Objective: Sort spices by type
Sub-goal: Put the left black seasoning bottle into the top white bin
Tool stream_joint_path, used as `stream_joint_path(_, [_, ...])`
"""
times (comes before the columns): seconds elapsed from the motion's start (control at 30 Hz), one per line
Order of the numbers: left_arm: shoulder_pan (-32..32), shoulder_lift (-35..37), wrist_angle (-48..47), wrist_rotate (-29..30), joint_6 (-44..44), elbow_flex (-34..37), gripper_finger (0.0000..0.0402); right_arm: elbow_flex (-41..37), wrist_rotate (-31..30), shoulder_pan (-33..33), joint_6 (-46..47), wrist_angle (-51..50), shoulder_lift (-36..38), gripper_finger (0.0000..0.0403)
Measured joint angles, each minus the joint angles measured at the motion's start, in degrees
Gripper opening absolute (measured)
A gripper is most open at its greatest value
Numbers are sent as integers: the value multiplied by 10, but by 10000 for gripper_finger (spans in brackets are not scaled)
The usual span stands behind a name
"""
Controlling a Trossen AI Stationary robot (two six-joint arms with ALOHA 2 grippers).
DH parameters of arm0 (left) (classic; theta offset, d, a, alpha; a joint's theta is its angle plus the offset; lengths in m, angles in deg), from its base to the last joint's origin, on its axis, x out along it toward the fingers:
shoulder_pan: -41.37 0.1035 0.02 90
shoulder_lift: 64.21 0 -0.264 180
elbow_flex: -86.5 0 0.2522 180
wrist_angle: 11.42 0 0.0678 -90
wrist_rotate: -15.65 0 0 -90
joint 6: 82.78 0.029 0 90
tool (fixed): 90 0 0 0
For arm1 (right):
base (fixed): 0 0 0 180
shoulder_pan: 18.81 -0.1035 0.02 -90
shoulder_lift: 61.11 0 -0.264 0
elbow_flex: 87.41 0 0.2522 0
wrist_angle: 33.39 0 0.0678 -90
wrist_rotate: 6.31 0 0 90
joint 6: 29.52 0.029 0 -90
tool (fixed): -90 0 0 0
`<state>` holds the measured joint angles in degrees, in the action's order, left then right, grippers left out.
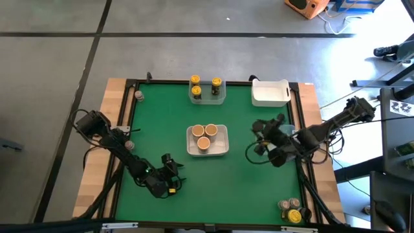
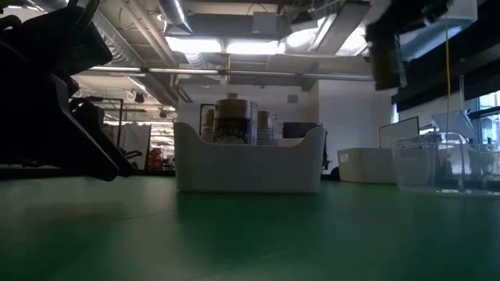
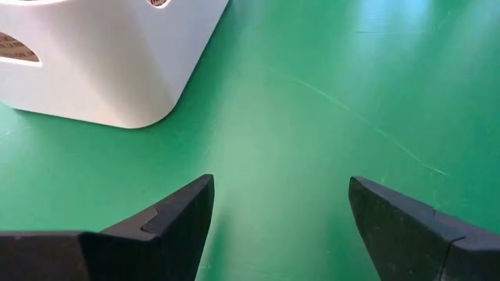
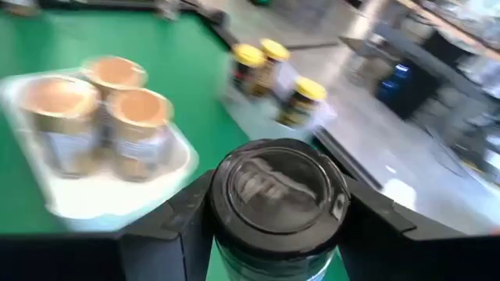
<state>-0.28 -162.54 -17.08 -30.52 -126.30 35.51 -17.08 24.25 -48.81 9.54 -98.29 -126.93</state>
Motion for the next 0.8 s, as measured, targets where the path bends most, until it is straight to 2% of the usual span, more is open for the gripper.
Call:
stream_joint_path(0.2, [1,0,0,0,0,0,280,0,-71,8,177,-167,1,206])
stream_joint_path(0.33, [1,0,0,0,0,0,280,0,-72,52,209,-200,3,206])
stream_joint_path(0.57, [5,0,0,3,0,0,280,0,-34,166,114,-157,4,206])
stream_joint_path(0.8, [5,0,0,3,4,0,280,0,47,298,-82,-11,4,206])
